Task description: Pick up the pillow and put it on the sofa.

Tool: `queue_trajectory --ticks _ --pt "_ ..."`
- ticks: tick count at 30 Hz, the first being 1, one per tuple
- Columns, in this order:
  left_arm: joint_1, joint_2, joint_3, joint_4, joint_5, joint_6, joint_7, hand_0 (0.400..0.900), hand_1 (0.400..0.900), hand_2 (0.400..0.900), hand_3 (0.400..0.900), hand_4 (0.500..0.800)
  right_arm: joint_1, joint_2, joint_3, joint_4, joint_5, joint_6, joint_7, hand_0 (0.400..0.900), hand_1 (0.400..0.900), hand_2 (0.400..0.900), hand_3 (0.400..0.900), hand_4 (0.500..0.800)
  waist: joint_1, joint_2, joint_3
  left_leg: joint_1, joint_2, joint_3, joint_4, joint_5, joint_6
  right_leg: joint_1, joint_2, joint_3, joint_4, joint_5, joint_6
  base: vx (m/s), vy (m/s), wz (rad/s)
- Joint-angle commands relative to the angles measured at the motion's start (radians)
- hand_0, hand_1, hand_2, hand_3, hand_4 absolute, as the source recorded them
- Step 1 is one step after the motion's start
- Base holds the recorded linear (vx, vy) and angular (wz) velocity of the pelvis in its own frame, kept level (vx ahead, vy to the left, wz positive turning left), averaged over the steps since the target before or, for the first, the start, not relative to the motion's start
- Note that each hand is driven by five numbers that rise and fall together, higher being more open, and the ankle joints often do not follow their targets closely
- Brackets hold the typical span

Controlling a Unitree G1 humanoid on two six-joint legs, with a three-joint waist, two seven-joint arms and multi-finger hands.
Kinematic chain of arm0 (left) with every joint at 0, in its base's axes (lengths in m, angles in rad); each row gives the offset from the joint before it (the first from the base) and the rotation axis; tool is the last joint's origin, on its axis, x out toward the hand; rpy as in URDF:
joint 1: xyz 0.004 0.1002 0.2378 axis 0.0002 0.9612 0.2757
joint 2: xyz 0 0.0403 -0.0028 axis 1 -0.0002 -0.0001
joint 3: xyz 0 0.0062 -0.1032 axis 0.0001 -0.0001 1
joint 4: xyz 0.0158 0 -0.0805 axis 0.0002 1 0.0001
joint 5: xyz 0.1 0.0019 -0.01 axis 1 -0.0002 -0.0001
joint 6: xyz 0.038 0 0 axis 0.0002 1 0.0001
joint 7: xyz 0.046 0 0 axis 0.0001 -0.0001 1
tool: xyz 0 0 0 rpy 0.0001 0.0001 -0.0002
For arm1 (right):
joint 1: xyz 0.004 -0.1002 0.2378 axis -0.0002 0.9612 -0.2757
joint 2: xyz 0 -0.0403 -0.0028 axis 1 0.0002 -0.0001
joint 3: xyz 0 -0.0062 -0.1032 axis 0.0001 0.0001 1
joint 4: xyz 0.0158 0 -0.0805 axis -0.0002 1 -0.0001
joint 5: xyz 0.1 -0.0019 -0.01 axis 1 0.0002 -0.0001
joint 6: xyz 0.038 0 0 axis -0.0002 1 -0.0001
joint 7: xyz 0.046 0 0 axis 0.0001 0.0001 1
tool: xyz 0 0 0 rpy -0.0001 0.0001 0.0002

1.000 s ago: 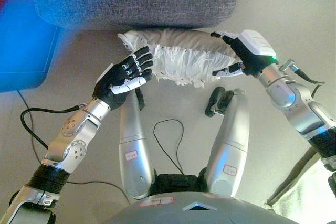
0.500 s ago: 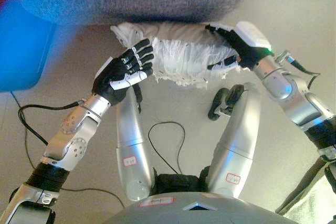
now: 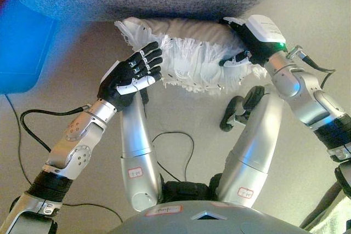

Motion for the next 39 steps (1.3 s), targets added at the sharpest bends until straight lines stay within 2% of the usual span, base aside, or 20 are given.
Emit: queue_trajectory --ticks 1,6,14,18,20,25,28,29,32,35,39 --pt "-0.039 -0.002 0.018 -0.111 -0.048 -0.032 -0.026 0.900 0.900 0.900 0.900 0.800 -0.138 0.019 -0.008 0.033 0.018 0.047 0.048 0.400 0.400 0.400 0.400 0.500 0.035 0.033 -0.001 0.047 0.035 -0.004 0.177 -0.112 0.119 -0.004 -0.008 -0.022 0.011 0.047 -0.008 0.00 0.000 0.00" --pt "-0.041 -0.019 0.013 -0.113 -0.038 -0.014 -0.011 0.900 0.900 0.900 0.900 0.800 -0.148 0.041 -0.010 0.030 0.040 0.078 0.050 0.400 0.400 0.400 0.400 0.500 0.038 0.034 -0.001 0.058 0.036 -0.007 0.176 -0.114 0.119 0.009 -0.012 -0.020 0.009 0.046 -0.008 0.02 0.009 -0.01" --pt "-0.032 -0.036 0.017 -0.117 -0.021 0.002 0.008 0.900 0.900 0.900 0.900 0.800 -0.118 0.053 -0.054 -0.004 0.064 0.068 0.029 0.400 0.400 0.400 0.400 0.500 0.034 0.031 -0.001 0.108 0.045 0.011 0.119 -0.116 0.124 0.070 -0.024 -0.039 -0.080 0.066 -0.006 0.00 0.007 -0.01" --pt "-0.032 -0.054 0.038 -0.098 -0.013 0.014 0.066 0.900 0.900 0.900 0.900 0.800 -0.091 0.078 -0.102 -0.018 0.069 0.025 -0.004 0.400 0.400 0.400 0.400 0.500 0.026 0.025 -0.001 0.176 0.051 0.040 0.023 -0.093 0.127 0.147 -0.026 -0.068 -0.205 0.097 -0.007 0.00 0.024 -0.03" --pt "-0.031 -0.075 0.055 -0.086 0.002 0.025 0.077 0.900 0.900 0.900 0.900 0.800 -0.076 0.088 -0.128 -0.035 0.069 0.006 -0.028 0.400 0.400 0.400 0.400 0.500 0.021 0.024 -0.001 0.220 0.057 0.065 -0.045 -0.074 0.129 0.193 -0.027 -0.087 -0.285 0.117 -0.008 -0.01 0.028 -0.04" --pt "-0.024 -0.106 0.080 -0.068 0.031 0.009 0.085 0.900 0.900 0.900 0.900 0.800 -0.035 0.105 -0.185 -0.095 0.070 -0.036 -0.103 0.400 0.400 0.400 0.400 0.500 0.002 0.025 -0.001 0.332 0.072 0.123 -0.225 -0.013 0.131 0.305 -0.021 -0.117 -0.479 0.184 -0.006 -0.01 0.046 -0.08" --pt "-0.028 -0.122 0.084 -0.058 0.052 -0.012 0.104 0.900 0.900 0.900 0.900 0.800 -0.008 0.113 -0.216 -0.149 0.049 -0.048 -0.136 0.400 0.400 0.400 0.400 0.500 -0.012 0.028 -0.001 0.436 0.067 0.159 -0.364 0.039 0.134 0.385 -0.012 -0.122 -0.609 0.245 0.003 -0.02 0.048 -0.10" --pt "-0.039 -0.130 0.089 -0.055 0.056 -0.015 0.102 0.900 0.900 0.900 0.900 0.800 -0.006 0.112 -0.228 -0.170 0.039 -0.050 -0.147 0.400 0.400 0.400 0.400 0.500 -0.018 0.026 -0.001 0.460 0.062 0.173 -0.435 0.089 0.144 0.404 -0.004 -0.125 -0.680 0.298 -0.002 -0.06 0.041 -0.09" --pt "-0.039 -0.151 0.090 -0.050 0.092 -0.027 0.096 0.900 0.900 0.900 0.900 0.800 0.031 0.111 -0.259 -0.211 0.033 -0.073 -0.181 0.400 0.400 0.400 0.400 0.500 -0.031 0.023 -0.001 0.579 0.049 0.195 -0.575 0.138 0.143 0.503 0.011 -0.135 -0.792 0.344 0.002 0.03 0.050 -0.04" --pt "-0.034 -0.169 0.089 -0.049 0.117 -0.026 0.097 0.900 0.900 0.900 0.900 0.800 0.070 0.109 -0.292 -0.248 0.029 -0.091 -0.181 0.400 0.400 0.400 0.400 0.500 -0.043 0.017 -0.001 0.703 0.041 0.219 -0.700 0.172 0.141 0.613 0.019 -0.150 -0.895 0.376 0.010 0.11 0.054 -0.01" --pt "-0.013 -0.193 0.104 -0.054 0.132 0.008 0.134 0.900 0.900 0.900 0.900 0.800 0.158 0.100 -0.354 -0.307 0.026 -0.127 -0.159 0.400 0.400 0.400 0.400 0.500 -0.060 0.006 -0.033 0.874 0.032 0.245 -0.851 0.193 0.137 0.762 0.016 -0.165 -1.028 0.417 0.019 0.15 0.040 0.03"
